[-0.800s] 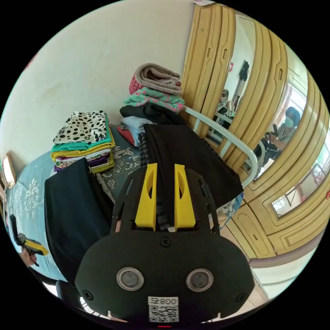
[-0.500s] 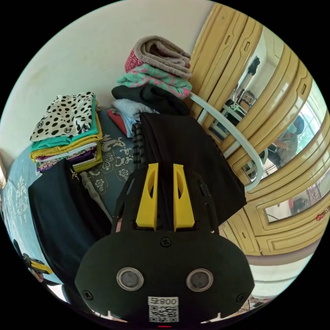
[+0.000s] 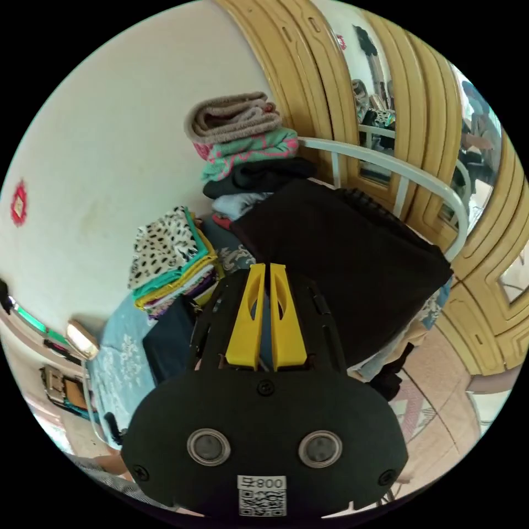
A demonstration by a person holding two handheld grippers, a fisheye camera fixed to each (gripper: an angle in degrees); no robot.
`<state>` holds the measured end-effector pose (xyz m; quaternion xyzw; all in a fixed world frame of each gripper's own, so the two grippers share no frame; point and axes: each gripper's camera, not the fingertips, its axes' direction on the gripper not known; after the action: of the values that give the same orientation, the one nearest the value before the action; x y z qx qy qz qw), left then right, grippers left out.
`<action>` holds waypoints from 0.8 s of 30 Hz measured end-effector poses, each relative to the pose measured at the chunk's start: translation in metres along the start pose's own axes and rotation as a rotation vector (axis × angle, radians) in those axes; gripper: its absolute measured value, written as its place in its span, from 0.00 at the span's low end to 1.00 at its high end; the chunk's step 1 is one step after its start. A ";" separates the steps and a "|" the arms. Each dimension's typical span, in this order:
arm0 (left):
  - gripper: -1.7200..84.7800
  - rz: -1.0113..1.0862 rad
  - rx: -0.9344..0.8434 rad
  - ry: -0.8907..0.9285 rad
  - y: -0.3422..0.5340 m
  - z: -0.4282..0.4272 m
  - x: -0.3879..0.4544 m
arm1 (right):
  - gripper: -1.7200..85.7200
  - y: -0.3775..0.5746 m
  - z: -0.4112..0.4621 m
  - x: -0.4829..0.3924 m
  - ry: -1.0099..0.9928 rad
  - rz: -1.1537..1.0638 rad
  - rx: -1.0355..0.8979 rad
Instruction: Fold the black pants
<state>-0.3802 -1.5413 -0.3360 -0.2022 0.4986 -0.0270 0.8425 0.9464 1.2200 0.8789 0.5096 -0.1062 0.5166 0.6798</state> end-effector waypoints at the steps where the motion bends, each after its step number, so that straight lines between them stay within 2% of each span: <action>1: 0.02 -0.001 0.005 0.004 0.014 0.001 -0.007 | 0.03 -0.001 -0.014 0.002 -0.104 0.018 0.023; 4: 0.02 -0.012 0.025 0.022 0.050 0.004 -0.025 | 0.03 -0.003 -0.052 -0.007 -0.334 0.029 0.114; 7: 0.02 -0.008 0.060 0.036 0.089 0.002 -0.038 | 0.03 -0.010 -0.088 -0.035 -0.480 -0.010 0.162; 18: 0.02 0.033 0.238 0.009 0.260 -0.047 -0.078 | 0.04 -0.018 -0.207 -0.211 -0.825 -0.216 0.277; 24: 0.04 0.052 0.427 -0.024 0.378 -0.102 -0.105 | 0.04 0.006 -0.269 -0.330 -1.008 -0.366 0.268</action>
<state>-0.5786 -1.2010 -0.4307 -0.0063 0.4765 -0.1079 0.8725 0.6924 1.2394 0.5377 0.7860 -0.2617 0.0909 0.5527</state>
